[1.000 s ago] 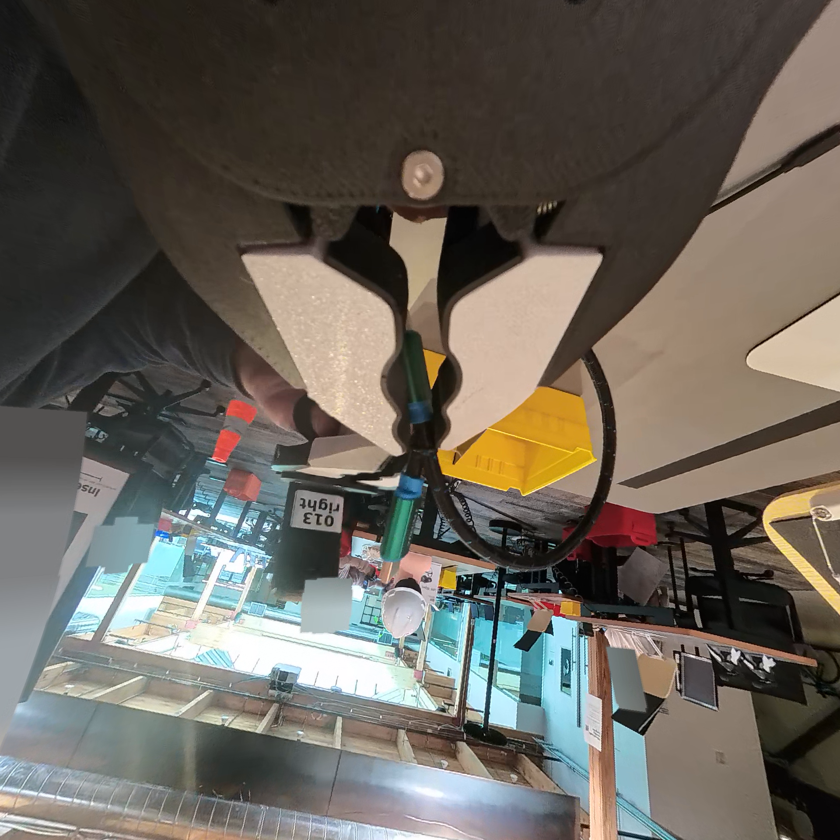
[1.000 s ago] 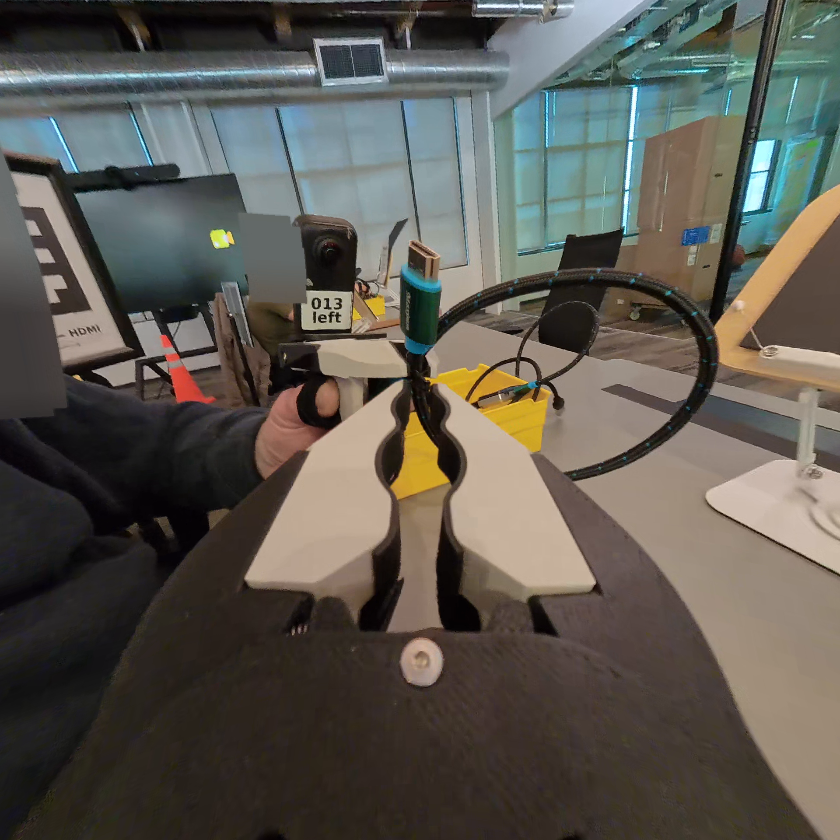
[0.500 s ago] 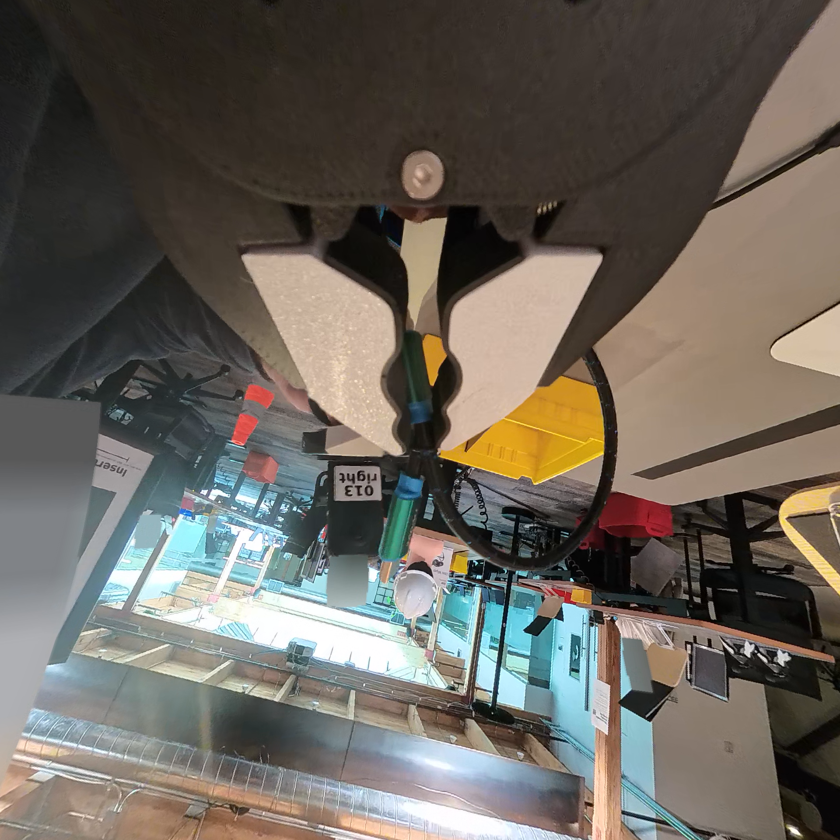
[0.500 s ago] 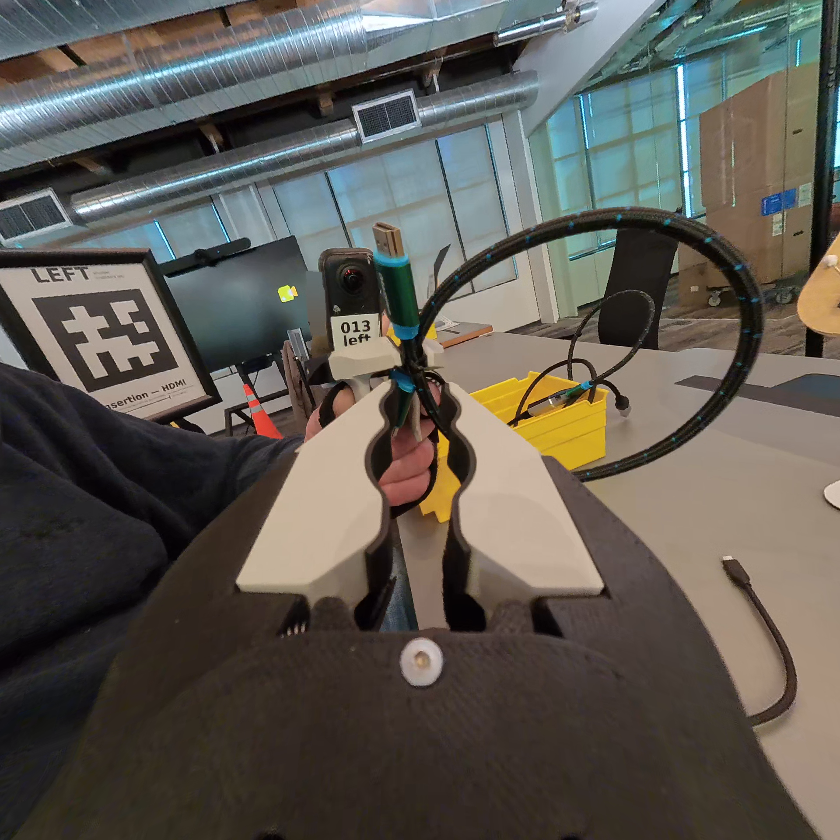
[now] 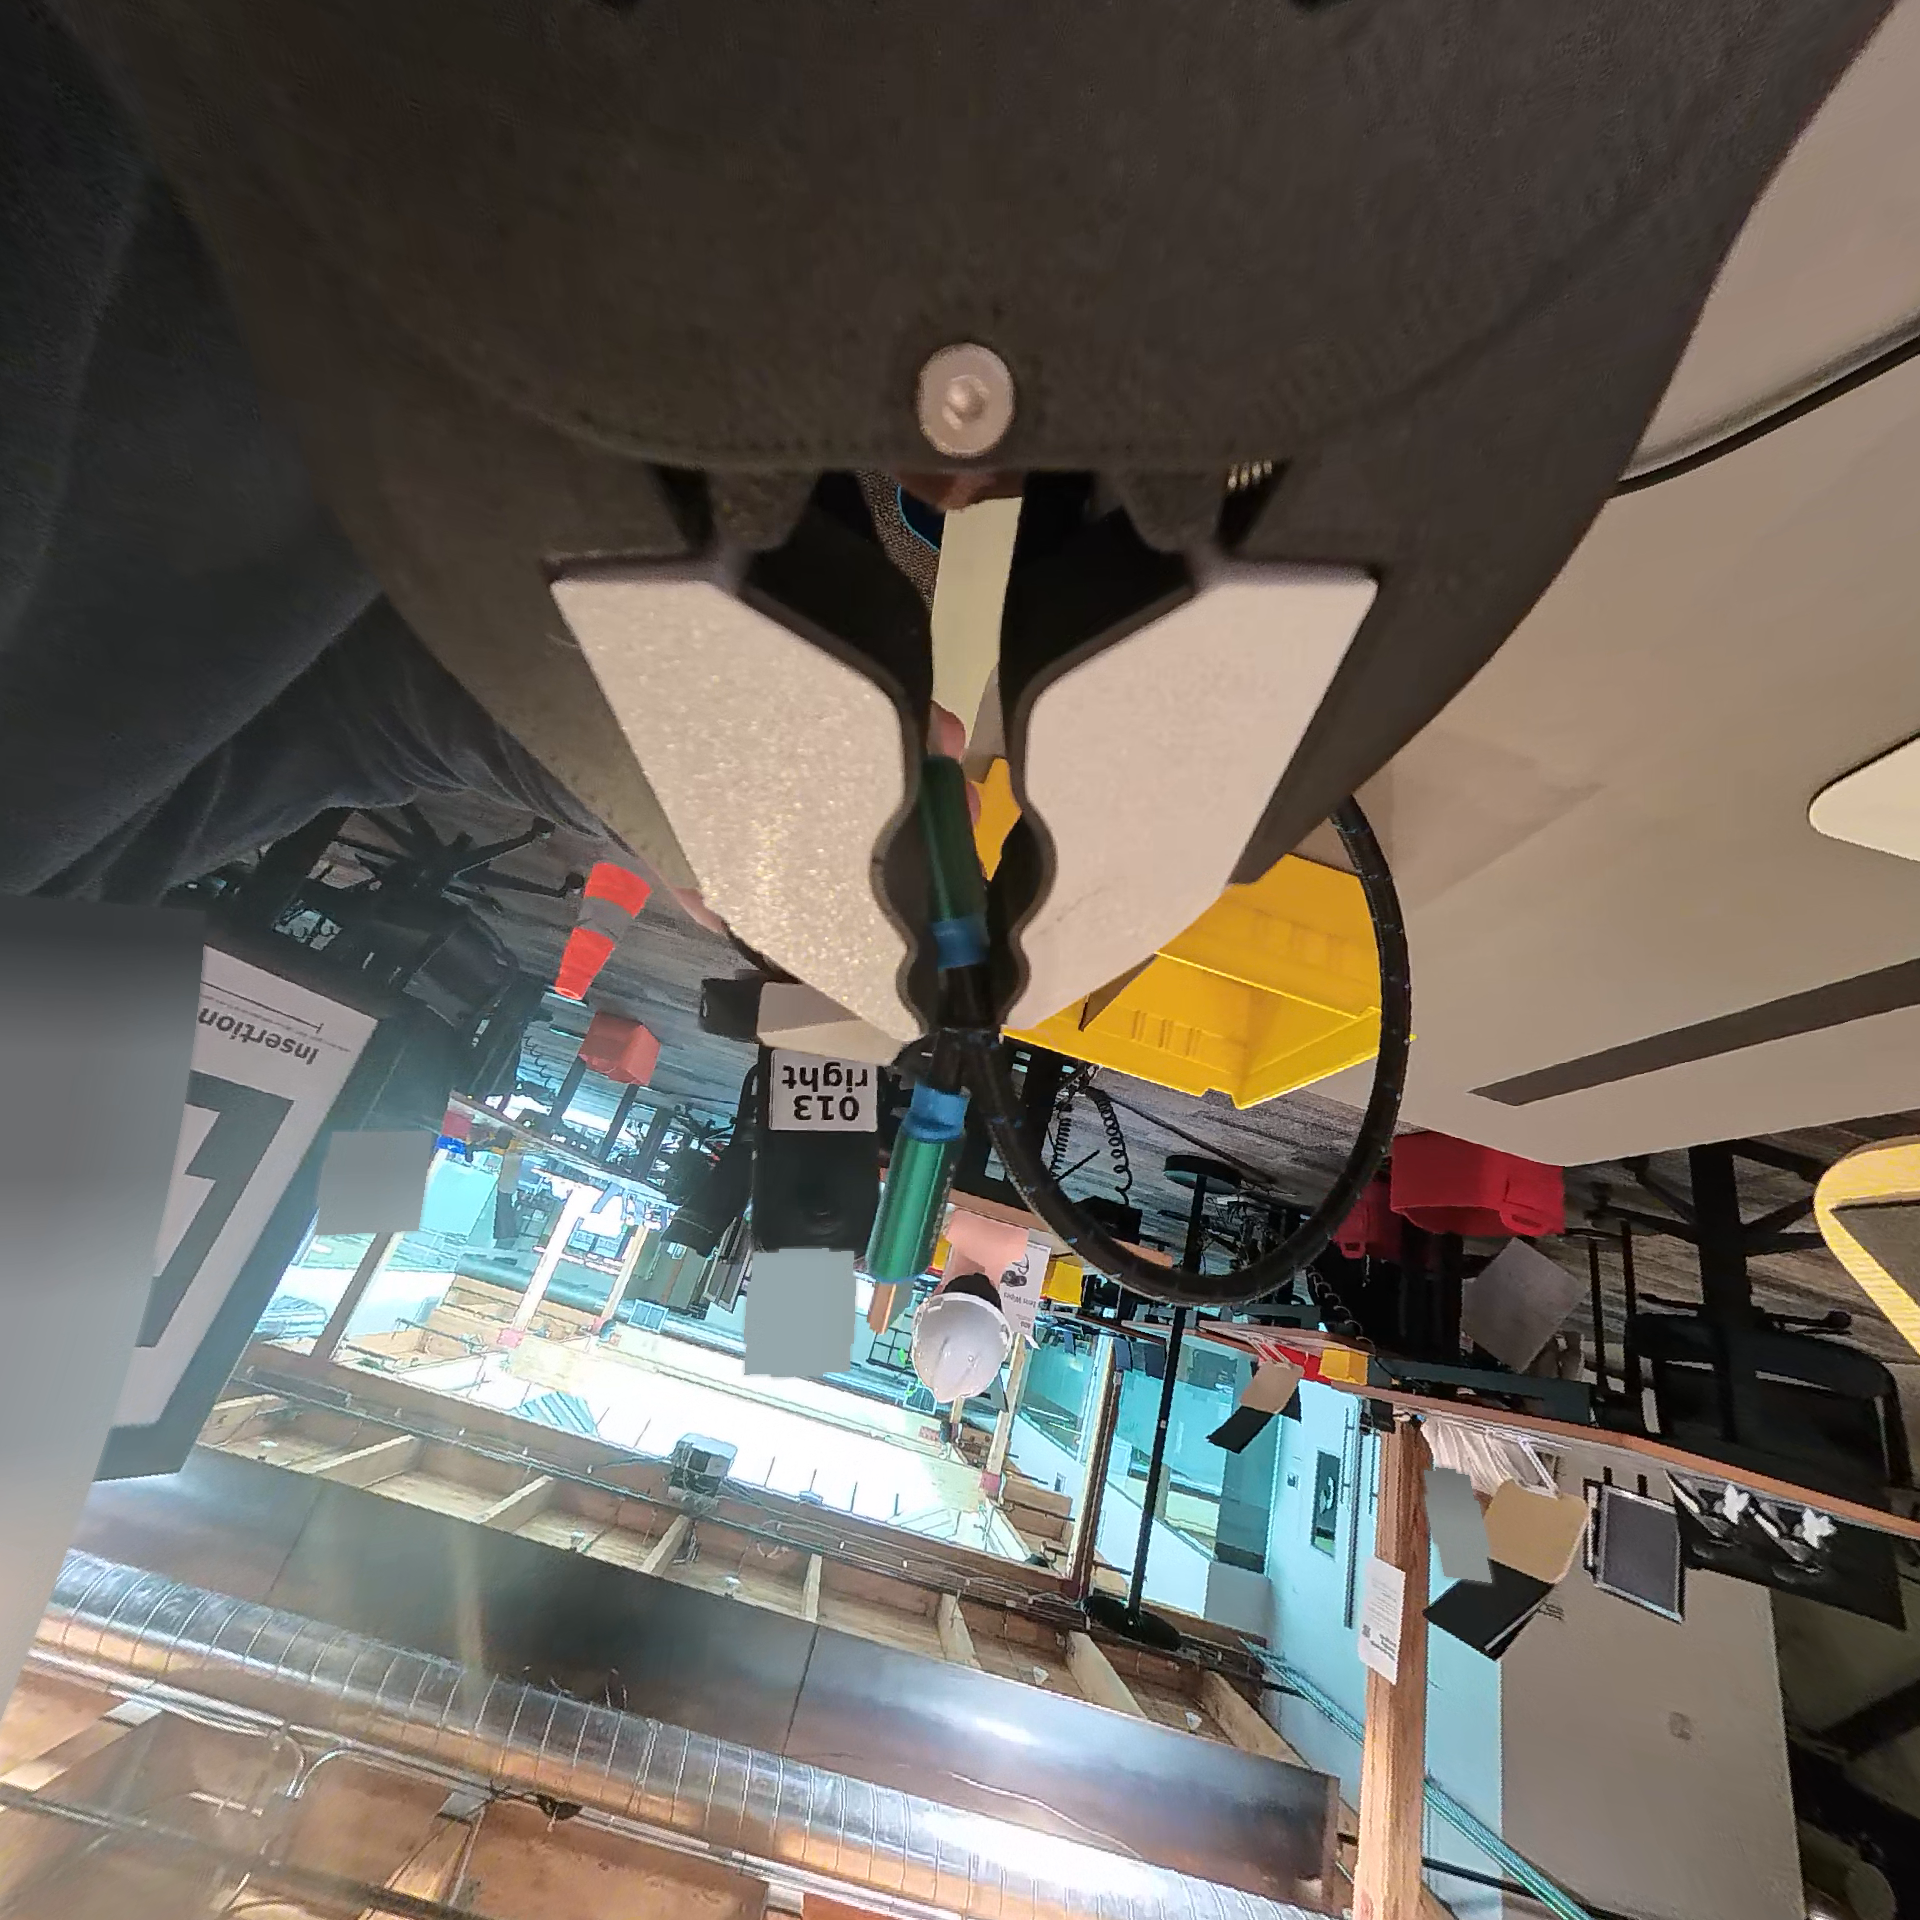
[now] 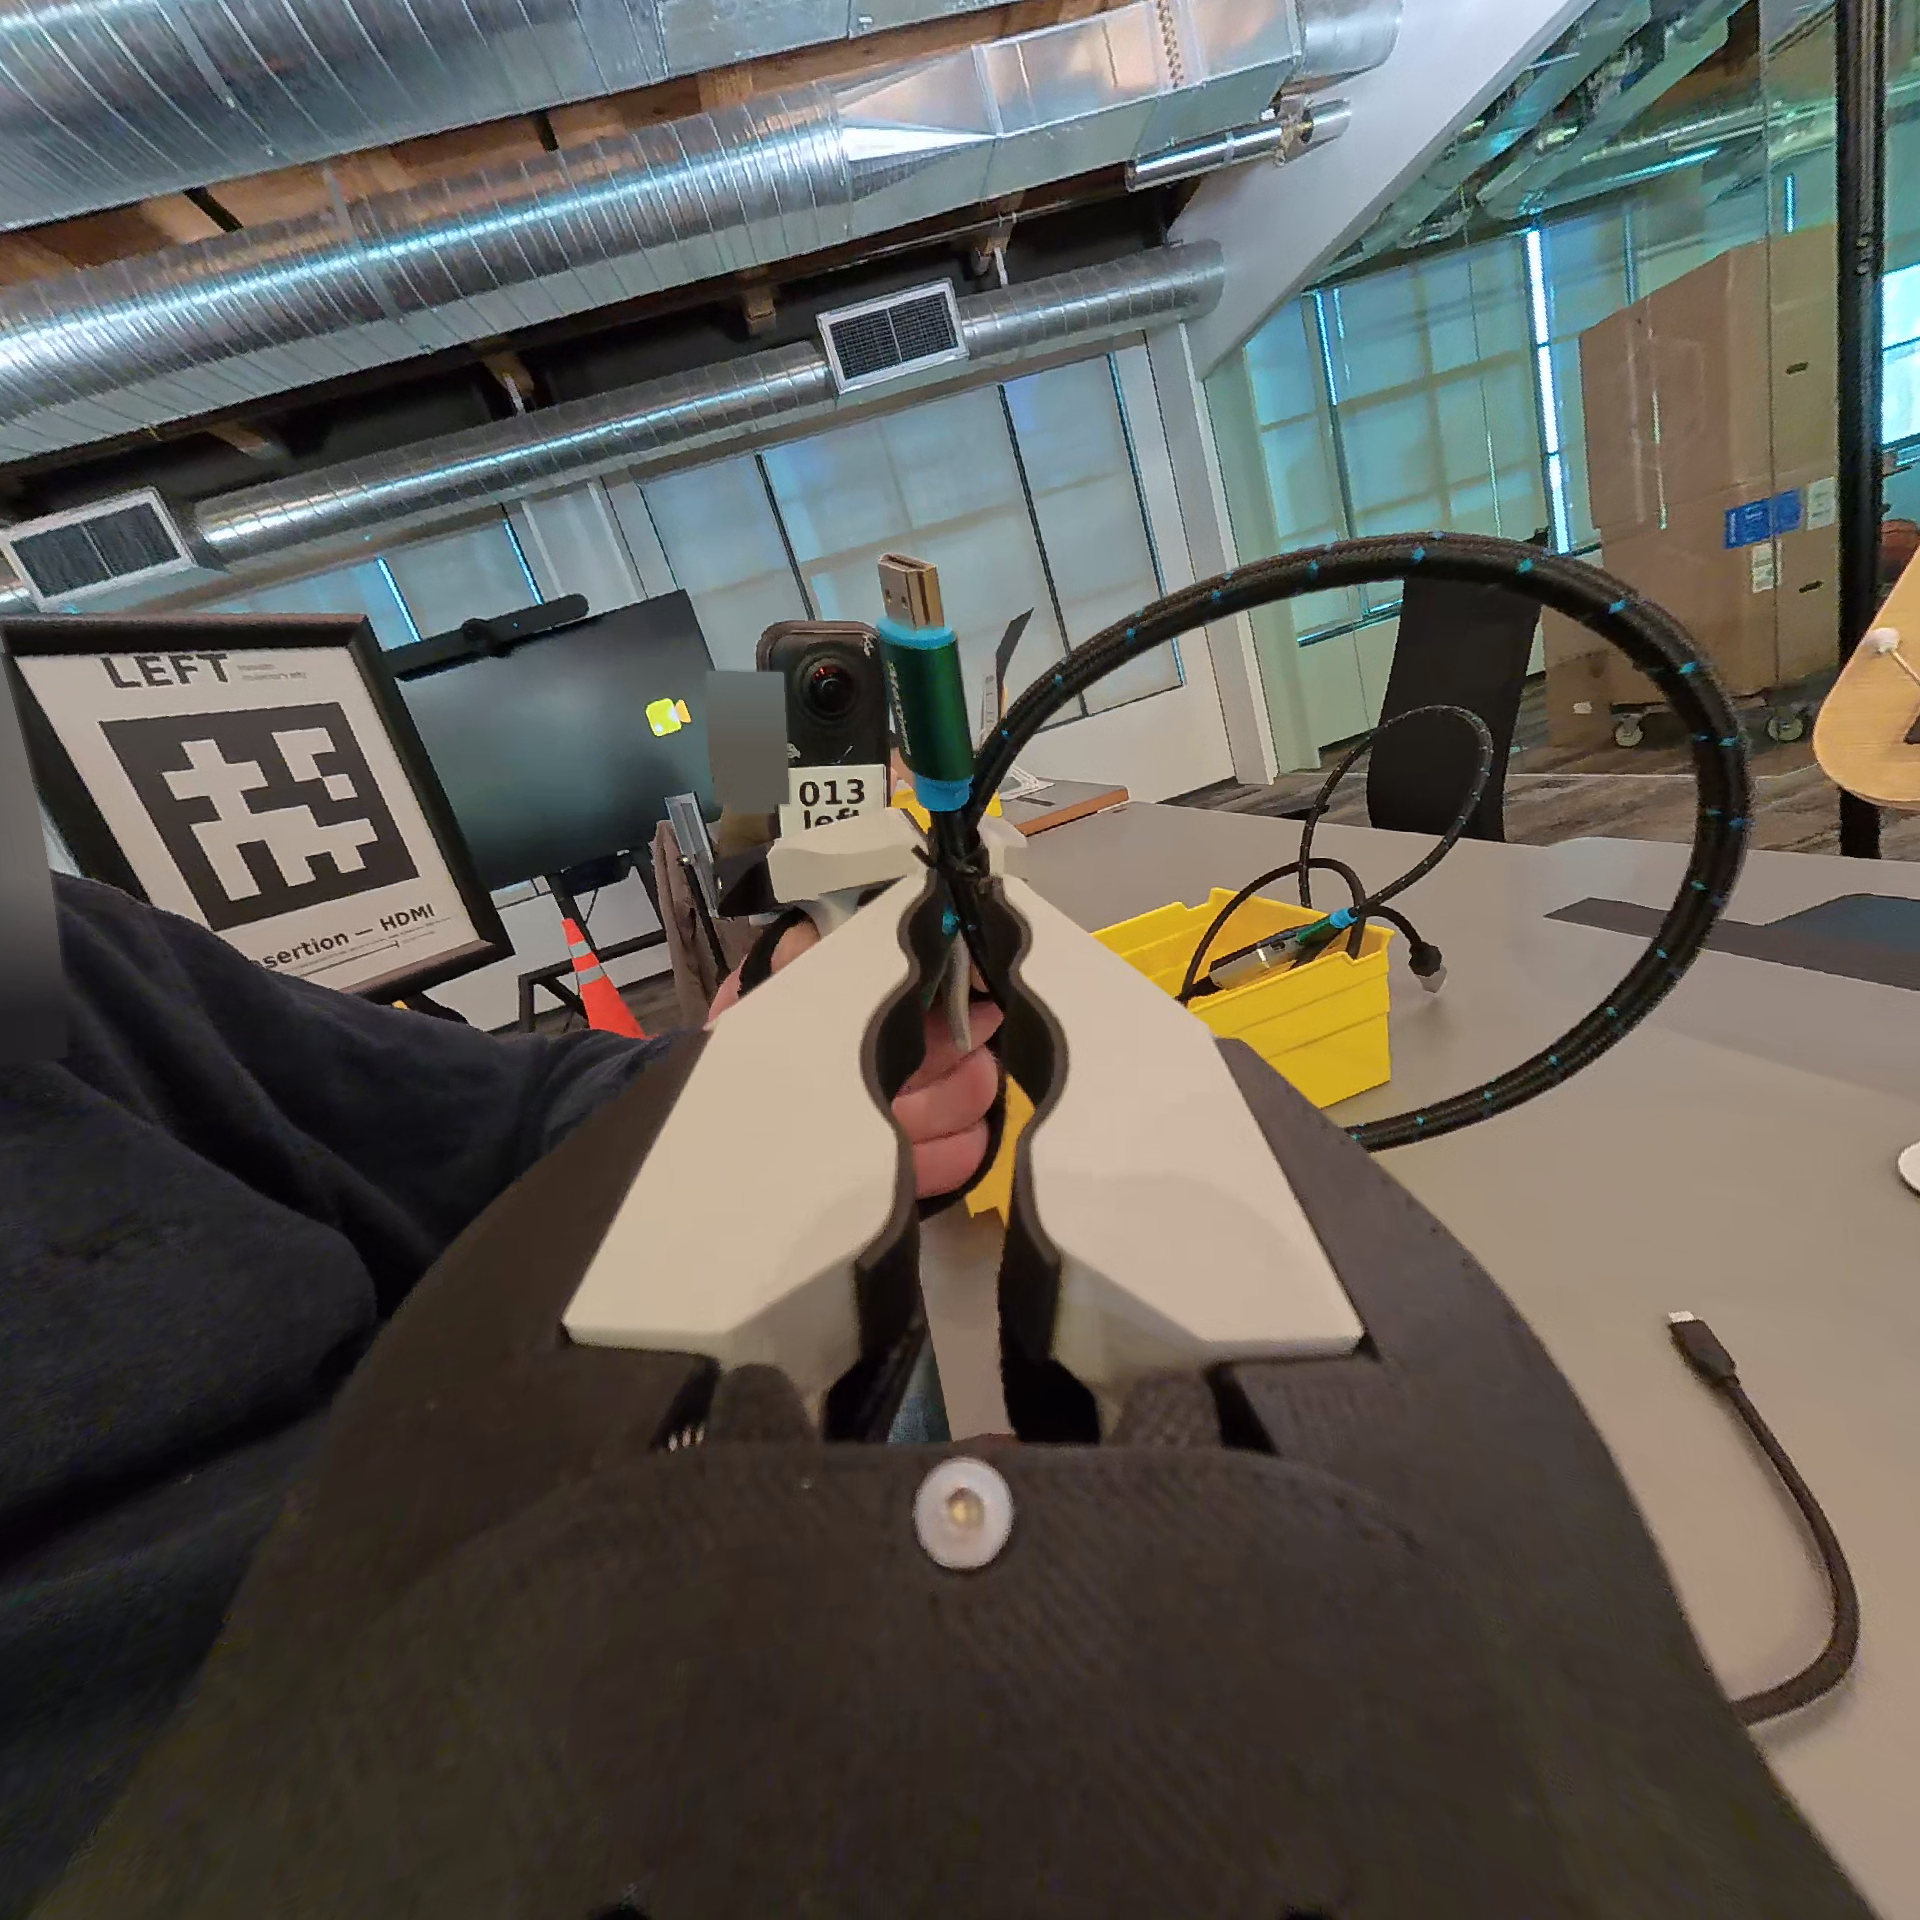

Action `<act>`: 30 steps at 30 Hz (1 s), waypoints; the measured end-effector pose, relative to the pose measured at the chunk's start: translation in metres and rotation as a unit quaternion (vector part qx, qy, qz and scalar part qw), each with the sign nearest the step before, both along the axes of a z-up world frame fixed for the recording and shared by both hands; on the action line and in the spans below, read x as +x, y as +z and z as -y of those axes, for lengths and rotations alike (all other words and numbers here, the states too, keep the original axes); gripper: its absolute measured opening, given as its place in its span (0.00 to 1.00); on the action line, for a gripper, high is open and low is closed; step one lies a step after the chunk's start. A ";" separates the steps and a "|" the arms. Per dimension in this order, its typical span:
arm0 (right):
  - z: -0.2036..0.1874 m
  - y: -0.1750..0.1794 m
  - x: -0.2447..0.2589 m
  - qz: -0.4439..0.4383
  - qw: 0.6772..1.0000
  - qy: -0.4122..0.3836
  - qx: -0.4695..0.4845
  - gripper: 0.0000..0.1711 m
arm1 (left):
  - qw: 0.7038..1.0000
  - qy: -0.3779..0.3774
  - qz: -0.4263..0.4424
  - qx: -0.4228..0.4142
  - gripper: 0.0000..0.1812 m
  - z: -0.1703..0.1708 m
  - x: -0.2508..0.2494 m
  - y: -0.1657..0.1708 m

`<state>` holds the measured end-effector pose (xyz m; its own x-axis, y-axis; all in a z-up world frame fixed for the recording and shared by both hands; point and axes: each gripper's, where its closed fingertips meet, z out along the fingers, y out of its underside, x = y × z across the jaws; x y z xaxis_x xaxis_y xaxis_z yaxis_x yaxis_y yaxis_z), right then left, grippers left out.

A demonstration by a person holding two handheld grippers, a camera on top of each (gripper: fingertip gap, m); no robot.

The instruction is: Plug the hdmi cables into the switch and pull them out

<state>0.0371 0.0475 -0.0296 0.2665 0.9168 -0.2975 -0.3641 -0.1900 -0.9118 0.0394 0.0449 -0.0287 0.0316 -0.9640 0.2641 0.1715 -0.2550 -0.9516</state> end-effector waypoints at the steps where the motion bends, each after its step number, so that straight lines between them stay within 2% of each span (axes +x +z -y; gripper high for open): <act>1: 0.000 0.000 0.000 -0.004 1.000 0.002 -0.003 0.03 | 1.000 0.000 0.001 0.000 0.05 0.000 0.000 0.000; 10: -0.002 0.001 0.001 -0.035 0.999 0.013 -0.023 0.00 | 1.000 0.000 0.001 -0.001 0.05 0.000 0.001 -0.002; 17: -0.001 0.000 0.001 -0.029 0.999 0.014 -0.021 0.00 | 1.000 -0.002 0.003 -0.005 0.05 0.000 0.001 -0.002; 23: 0.002 0.000 0.001 -0.003 1.000 0.010 0.008 0.00 | 1.000 -0.013 0.004 -0.008 0.05 0.003 0.001 0.000; 30: 0.003 -0.005 0.002 0.075 0.995 -0.024 0.060 0.00 | 1.000 -0.026 -0.010 -0.012 0.05 0.004 0.002 -0.002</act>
<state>0.0391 0.0447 -0.0344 0.3435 0.9287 -0.1399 -0.2283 -0.0619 -0.9716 0.0417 0.0408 -0.0311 -0.0123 -0.9576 0.2879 0.1378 -0.2868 -0.9480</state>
